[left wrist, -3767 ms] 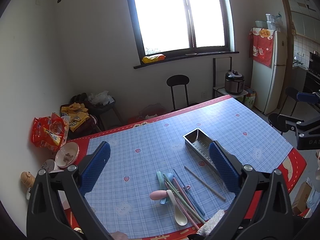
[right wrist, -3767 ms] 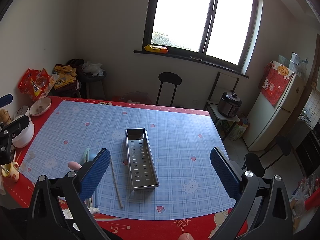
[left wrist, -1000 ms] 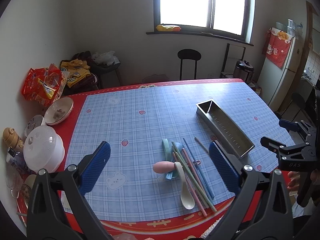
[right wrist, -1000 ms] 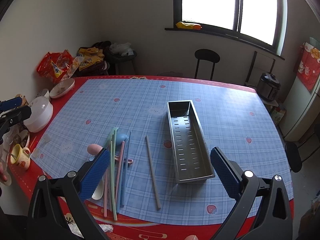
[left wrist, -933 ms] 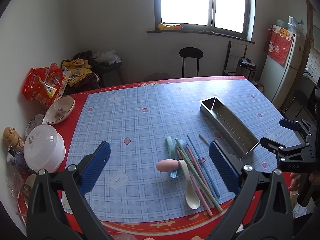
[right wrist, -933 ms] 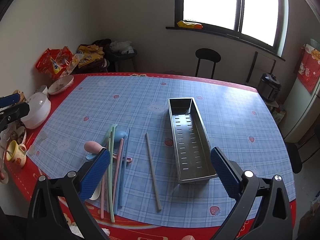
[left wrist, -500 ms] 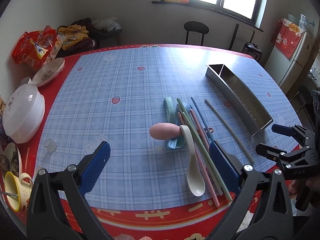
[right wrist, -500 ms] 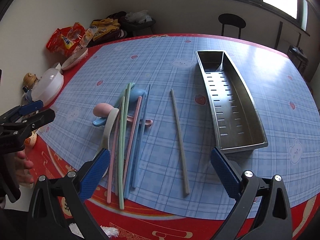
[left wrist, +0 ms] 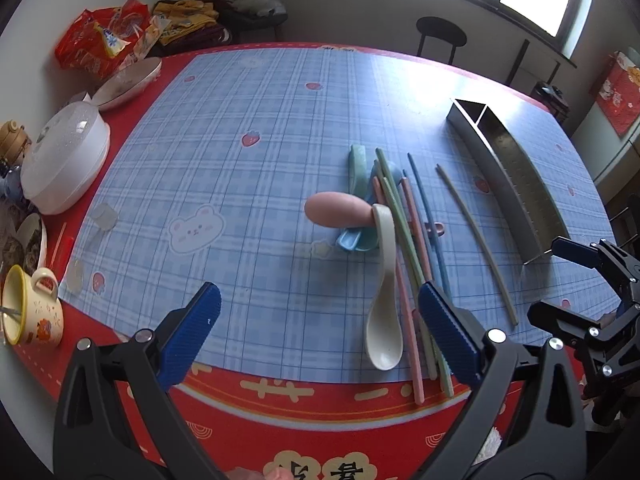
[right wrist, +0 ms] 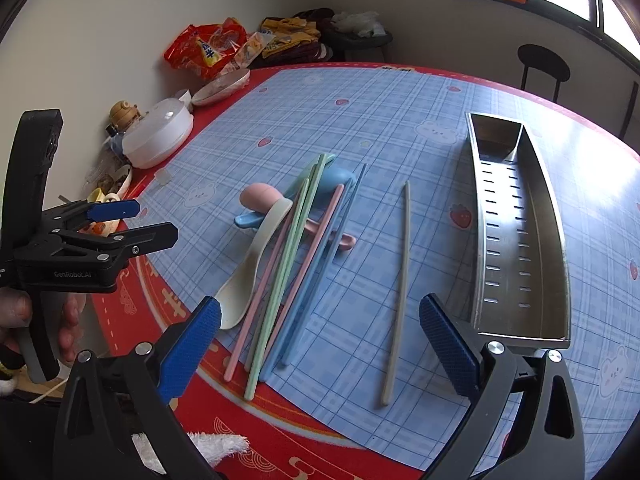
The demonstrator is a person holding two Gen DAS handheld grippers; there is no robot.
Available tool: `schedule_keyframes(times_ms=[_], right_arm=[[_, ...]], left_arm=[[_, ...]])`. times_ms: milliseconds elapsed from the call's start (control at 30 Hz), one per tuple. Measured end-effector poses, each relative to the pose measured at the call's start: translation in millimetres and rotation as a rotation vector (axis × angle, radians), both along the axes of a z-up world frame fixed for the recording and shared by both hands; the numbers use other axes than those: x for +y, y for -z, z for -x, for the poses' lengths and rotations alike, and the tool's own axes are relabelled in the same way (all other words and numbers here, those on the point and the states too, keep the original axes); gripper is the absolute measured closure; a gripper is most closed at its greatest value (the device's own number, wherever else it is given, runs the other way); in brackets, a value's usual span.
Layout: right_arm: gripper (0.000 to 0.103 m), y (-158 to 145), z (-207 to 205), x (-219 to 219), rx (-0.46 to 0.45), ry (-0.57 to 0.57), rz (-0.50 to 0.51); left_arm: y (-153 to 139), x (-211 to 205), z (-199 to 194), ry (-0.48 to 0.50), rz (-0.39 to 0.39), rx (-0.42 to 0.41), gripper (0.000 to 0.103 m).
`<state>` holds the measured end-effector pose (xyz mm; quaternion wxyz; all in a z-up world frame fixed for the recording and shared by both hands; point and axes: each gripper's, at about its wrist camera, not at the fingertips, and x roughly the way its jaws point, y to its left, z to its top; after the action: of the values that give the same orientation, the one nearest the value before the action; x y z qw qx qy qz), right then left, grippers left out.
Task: Organize utensils
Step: 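Move the right tool to the beige chopstick and close on it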
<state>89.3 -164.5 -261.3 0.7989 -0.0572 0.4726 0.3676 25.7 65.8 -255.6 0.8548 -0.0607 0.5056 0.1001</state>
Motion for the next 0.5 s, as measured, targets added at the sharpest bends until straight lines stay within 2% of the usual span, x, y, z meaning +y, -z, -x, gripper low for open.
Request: schedule_keyframes(times_ms=[167,300,367,500], right_arm=[[0.006,13.0,-0.2,8.0,0.052,-0.018,-0.017],[0.007,26.0,-2.5,5.1,0.073,0.056,0.034],[0.017,32.7,-3.2,3.2,0.102,0.078,0.040],[0.030,44.6,-0.4,6.1,0.121,0.100,0.073]], left_arm=[[8.4,4.3,5.1,0.017,0.029,0.003,0.006],[20.9,-1.1,-3.0,0.094,0.023,0.011,0.006],[26.5,-5.3,-6.9,0.145,0.030,0.008,0.006],[37.5,-5.8,-14.9,0.225,0.101,0.001,0.007]])
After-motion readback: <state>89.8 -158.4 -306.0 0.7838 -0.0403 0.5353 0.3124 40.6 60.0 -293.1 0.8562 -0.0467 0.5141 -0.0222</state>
